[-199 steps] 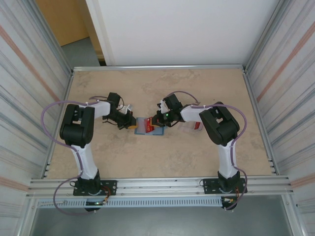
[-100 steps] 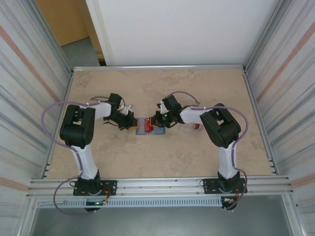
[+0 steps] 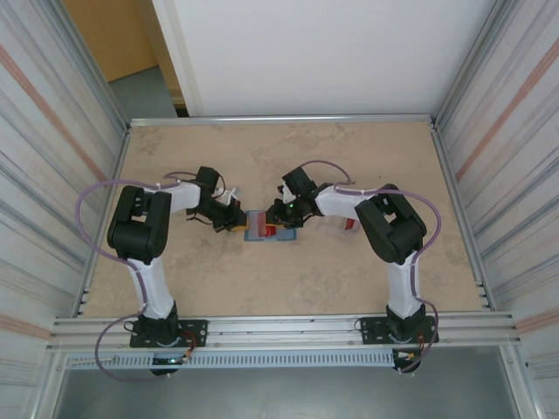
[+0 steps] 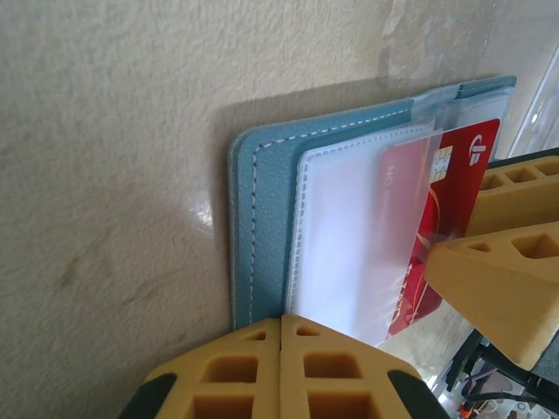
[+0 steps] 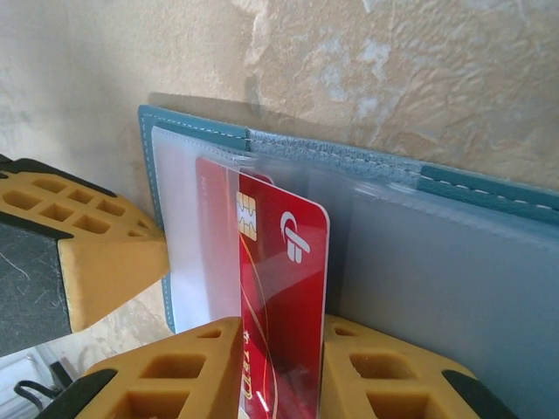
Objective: Put the credit cards into the card holder
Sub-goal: Insert the credit card into the card slot.
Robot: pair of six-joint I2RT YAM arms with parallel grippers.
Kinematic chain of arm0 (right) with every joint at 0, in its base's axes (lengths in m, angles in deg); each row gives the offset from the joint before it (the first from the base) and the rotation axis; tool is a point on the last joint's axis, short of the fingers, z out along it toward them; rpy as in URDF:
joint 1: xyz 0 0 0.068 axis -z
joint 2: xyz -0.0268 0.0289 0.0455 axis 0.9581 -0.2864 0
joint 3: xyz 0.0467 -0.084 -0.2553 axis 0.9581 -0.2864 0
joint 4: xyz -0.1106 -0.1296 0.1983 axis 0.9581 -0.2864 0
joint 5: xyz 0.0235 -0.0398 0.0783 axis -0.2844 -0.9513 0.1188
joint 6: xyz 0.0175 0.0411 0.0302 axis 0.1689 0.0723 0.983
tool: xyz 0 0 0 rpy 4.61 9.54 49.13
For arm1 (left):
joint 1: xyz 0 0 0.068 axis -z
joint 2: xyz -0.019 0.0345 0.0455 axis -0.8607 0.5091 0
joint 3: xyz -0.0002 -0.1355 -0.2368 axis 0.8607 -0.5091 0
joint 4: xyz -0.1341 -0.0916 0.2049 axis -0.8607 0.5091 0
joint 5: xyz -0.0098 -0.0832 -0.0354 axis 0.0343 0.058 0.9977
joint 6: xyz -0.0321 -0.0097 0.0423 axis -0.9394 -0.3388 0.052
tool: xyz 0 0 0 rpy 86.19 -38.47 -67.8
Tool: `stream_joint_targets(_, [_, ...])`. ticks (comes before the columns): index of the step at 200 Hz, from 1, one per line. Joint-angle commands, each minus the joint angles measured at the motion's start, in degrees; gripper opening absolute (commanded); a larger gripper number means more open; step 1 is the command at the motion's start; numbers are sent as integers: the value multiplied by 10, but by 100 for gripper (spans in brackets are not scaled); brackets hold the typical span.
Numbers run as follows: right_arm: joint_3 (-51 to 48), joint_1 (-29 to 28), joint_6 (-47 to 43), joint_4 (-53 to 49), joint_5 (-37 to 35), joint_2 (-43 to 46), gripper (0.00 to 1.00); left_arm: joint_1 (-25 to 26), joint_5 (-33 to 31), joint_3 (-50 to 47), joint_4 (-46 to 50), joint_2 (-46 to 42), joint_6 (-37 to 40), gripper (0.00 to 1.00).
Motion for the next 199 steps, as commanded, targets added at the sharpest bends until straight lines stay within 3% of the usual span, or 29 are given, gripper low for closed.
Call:
stream_joint_targets(1, [15,-9,-22,-88,-35,-8,27,6,-3,-10,13,-2,-3,0])
stream_joint_targets(91, [101,-32,-50,-179,-54,-46,29,9,1,-9,11,-2,-5,0])
stream_joint_targets(199, [122,-39,-72,-243,-86,-20,41,9,-6,-9,12,-4,-4,0])
